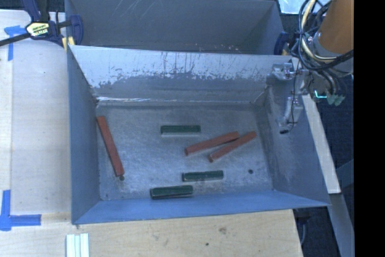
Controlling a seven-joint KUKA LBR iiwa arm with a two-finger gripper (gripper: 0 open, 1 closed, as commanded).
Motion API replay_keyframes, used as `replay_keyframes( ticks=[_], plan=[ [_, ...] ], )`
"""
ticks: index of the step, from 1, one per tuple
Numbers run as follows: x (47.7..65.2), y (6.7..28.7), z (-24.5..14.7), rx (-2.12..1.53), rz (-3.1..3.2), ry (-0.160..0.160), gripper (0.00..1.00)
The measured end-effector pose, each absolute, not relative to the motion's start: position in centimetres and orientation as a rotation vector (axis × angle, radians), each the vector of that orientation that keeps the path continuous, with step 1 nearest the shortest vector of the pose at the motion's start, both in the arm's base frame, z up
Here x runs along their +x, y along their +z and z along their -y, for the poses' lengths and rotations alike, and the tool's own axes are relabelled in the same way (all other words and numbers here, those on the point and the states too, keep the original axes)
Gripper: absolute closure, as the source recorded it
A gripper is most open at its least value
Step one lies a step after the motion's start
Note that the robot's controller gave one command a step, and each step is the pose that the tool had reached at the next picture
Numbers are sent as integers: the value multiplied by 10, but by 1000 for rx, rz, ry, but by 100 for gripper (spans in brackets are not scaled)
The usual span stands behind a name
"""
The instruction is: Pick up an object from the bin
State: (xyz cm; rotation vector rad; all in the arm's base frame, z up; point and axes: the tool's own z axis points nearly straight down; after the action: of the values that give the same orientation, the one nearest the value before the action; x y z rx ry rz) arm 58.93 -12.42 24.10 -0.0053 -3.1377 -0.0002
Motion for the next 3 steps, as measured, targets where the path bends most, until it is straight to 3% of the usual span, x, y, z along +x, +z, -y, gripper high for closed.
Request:
replay_keyframes(
  ticks=[1,2,3],
  plan=[
    [591,246,124,-1,3146,2,0],
    [593,201,119,98,3150,4,0],
    [572,179,66,18,3143,2,0]
  ],
)
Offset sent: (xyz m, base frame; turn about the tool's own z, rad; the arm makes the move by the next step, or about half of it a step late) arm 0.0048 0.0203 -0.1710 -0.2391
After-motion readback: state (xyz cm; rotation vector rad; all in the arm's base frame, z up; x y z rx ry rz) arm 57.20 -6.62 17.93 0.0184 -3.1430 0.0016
